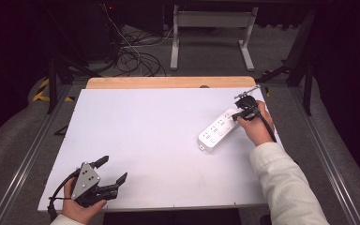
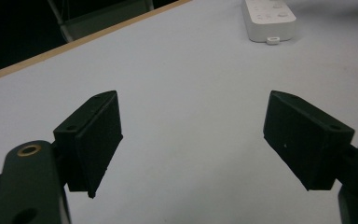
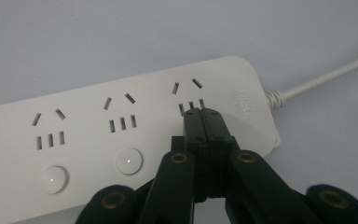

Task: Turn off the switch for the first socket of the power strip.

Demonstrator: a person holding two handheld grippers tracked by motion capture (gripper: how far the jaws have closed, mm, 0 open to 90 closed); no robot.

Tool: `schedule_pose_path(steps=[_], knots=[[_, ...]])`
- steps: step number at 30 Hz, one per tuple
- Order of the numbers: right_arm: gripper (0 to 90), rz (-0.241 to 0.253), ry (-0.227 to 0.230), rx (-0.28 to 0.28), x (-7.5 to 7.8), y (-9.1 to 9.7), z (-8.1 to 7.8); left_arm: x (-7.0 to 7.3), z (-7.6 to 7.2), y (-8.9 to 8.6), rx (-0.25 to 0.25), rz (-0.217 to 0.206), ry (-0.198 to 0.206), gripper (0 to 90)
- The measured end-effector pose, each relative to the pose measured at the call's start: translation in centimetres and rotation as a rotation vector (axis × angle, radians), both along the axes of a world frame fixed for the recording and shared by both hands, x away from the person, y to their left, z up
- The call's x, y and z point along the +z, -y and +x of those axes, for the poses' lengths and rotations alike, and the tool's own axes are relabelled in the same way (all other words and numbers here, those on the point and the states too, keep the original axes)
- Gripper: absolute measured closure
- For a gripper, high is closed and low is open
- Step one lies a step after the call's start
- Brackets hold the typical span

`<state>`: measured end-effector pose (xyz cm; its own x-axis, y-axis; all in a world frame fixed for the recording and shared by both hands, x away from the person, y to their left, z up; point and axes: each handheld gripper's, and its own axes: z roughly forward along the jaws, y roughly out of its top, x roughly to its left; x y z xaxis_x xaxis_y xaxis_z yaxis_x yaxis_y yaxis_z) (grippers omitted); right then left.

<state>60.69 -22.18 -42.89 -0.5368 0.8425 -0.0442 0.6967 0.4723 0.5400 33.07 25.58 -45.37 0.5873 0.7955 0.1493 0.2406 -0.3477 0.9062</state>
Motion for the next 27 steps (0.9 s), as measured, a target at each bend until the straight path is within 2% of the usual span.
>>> schedule_pose_path(steps=[6,27], knots=[[90.0,-0.019,-0.005,-0.002,-0.25,-0.09,0.03,-0.03,-0.04,0.07,0.0,-0.007,-0.005,19.5],[90.0,-0.008,0.026,-0.001,-0.82,-0.06,-0.31,-0.05,-0.02,0.11,-0.002,-0.001,-0.003,19.5]])
